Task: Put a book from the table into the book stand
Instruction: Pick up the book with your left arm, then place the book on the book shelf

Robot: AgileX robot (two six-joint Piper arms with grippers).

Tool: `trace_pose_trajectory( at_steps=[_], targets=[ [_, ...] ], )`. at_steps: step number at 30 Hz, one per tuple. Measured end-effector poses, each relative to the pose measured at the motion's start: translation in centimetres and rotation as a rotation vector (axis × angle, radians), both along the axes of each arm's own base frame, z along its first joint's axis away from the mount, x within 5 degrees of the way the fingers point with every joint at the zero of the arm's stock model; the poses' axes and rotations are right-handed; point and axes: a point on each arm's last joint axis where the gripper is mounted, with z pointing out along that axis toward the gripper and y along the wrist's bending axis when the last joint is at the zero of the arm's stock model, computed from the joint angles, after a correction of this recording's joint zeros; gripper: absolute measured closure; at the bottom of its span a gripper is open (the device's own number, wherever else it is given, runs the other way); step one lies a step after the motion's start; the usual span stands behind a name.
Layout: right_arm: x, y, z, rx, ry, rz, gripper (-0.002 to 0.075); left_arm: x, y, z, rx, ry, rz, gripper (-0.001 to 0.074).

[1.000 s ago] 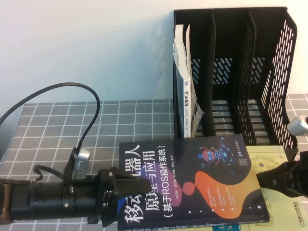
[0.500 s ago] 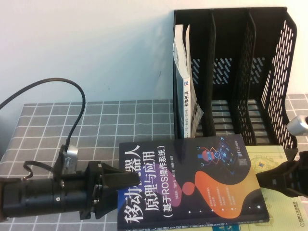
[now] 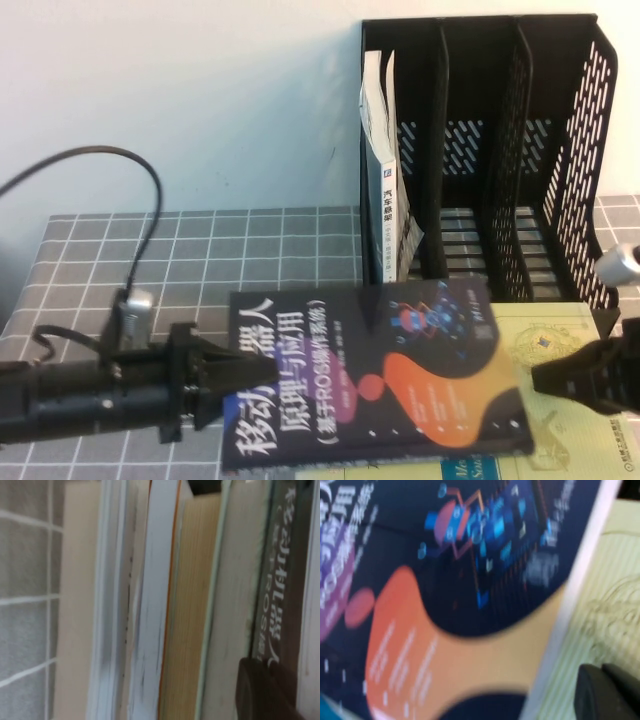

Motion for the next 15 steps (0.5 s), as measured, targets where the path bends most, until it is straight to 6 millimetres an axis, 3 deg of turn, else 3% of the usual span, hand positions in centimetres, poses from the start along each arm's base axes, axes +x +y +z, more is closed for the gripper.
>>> trace_pose_trajectory(
  at_steps=[3,6,11,15],
  targets=[
    [-1.0,0.0,0.9,-0.015,-0.043,0.031,0.0729,-0.1,0.8,1.3,0.023,-0.022,0.036,0.0624],
    [-1.8,-0.1,2.8,-0.012,-0.133,0.031,0.0729,-0.1,0.9,4.0,0.04,-0.096,0.046,0.0624],
    [-3.7,-0.4,6.0,0.003,-0.283,0.03,0.0729,0.2,0.0,9.8,0.041,-0.241,0.021,0.0624],
    [-5.2,-0.8,8.1,0.002,-0.407,0.02,0.0729,0.7,-1.7,15.6,0.065,-0.444,-0.031,0.0624]
  ],
)
